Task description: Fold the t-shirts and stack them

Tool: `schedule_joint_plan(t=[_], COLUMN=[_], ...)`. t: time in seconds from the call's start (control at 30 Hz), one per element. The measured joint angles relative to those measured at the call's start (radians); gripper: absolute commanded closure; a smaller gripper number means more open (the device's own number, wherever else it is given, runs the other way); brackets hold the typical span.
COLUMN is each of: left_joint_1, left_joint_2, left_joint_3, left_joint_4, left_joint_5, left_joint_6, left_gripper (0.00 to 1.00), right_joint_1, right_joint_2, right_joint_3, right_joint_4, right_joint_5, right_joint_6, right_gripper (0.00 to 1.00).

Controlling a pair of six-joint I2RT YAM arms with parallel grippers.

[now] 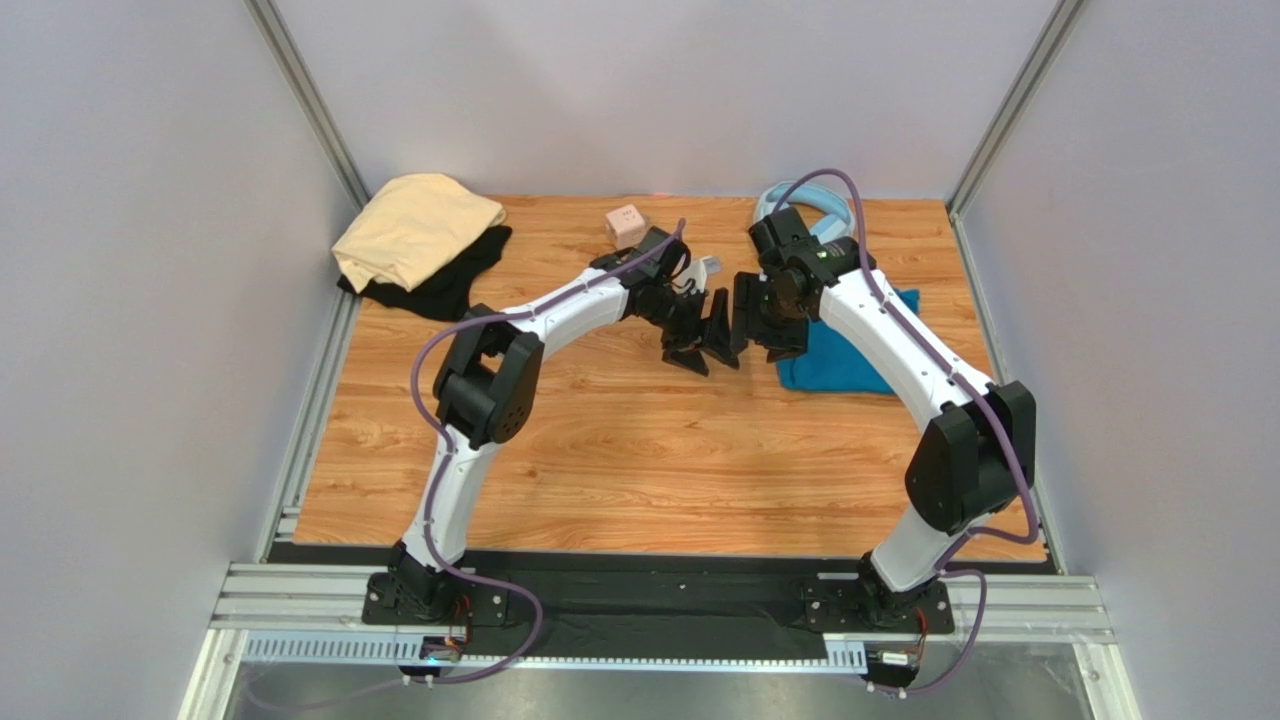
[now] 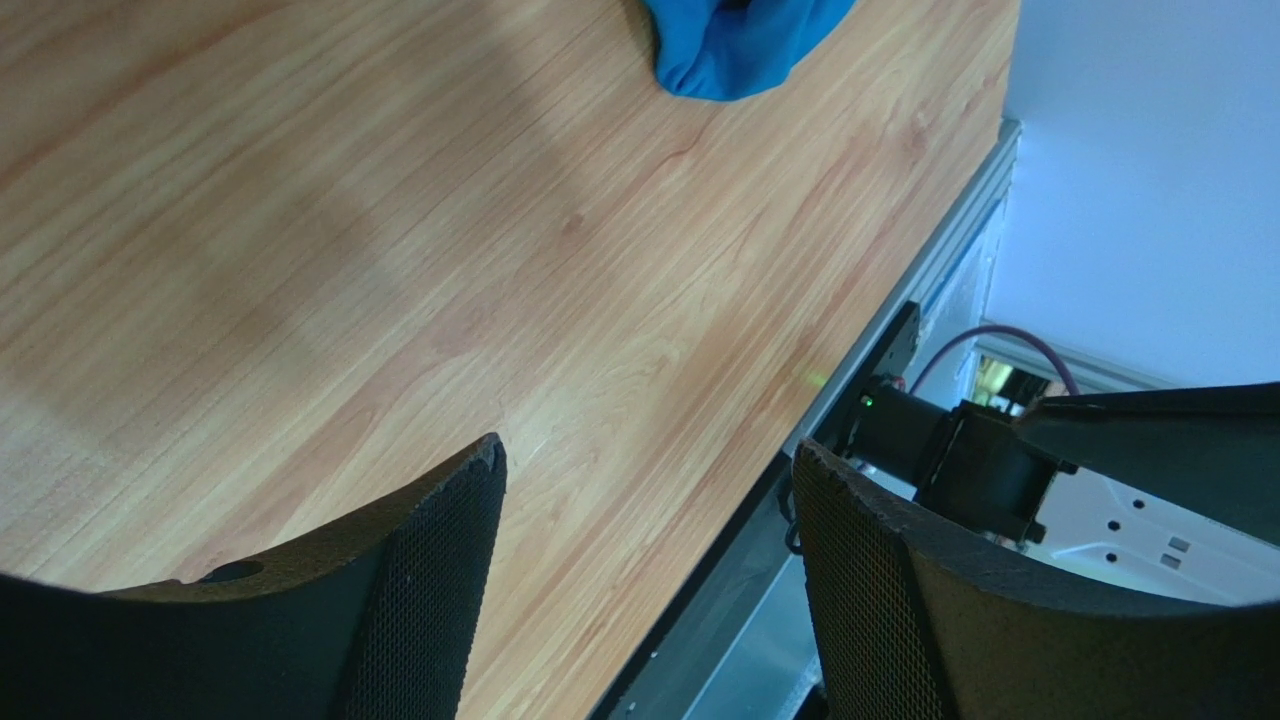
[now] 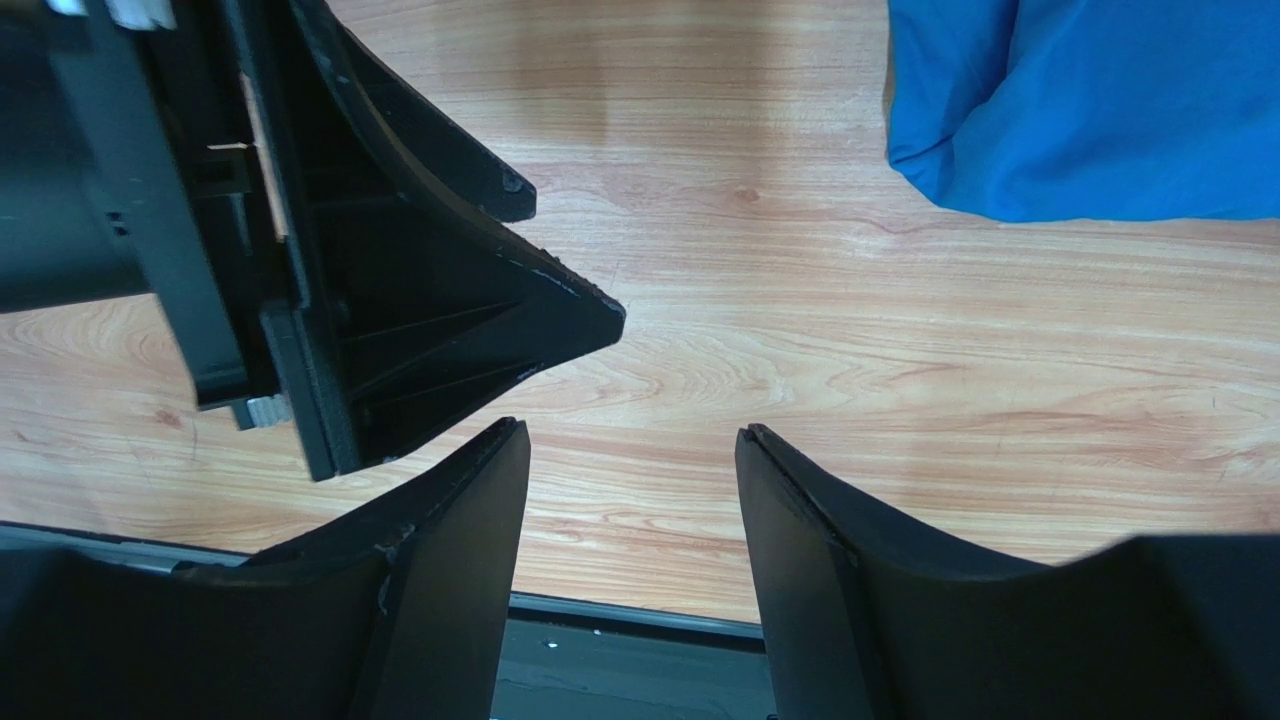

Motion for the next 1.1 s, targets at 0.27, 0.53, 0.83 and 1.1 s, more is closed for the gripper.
schedule_joint_plan(t=[0.27, 0.53, 0.83, 1.1], left_joint_1=[-0.002, -0.003, 0.026, 0.095], left_joint_2=[-0.050, -0.148, -0.243, -0.354], left_joint_3=[-0.136, -0.224, -0.322, -0.379], left_joint_4=[-0.005, -0.011, -0.009, -0.042], left_joint_5=[-0.019, -0.050, -0.084, -0.205], left_joint_6=[0.021, 0.043, 0.055, 0.069], left_gripper=[0.23, 0.23, 0.22, 0.21], right_joint_1=[0.000, 0.000, 0.014, 0.019], right_joint_2=[0.000, 0.000, 0.004, 0.018], right_joint_3=[-0.001, -0.002, -0.007, -0.006], right_joint_4=[0.026, 0.047, 0.055, 0.060], right_joint_5=[-0.040, -0.067, -0.078, -0.080], right_joint_6=[0.024, 0.043, 0.048, 0.047], right_gripper=[0.43, 0.43, 0.44, 0.44])
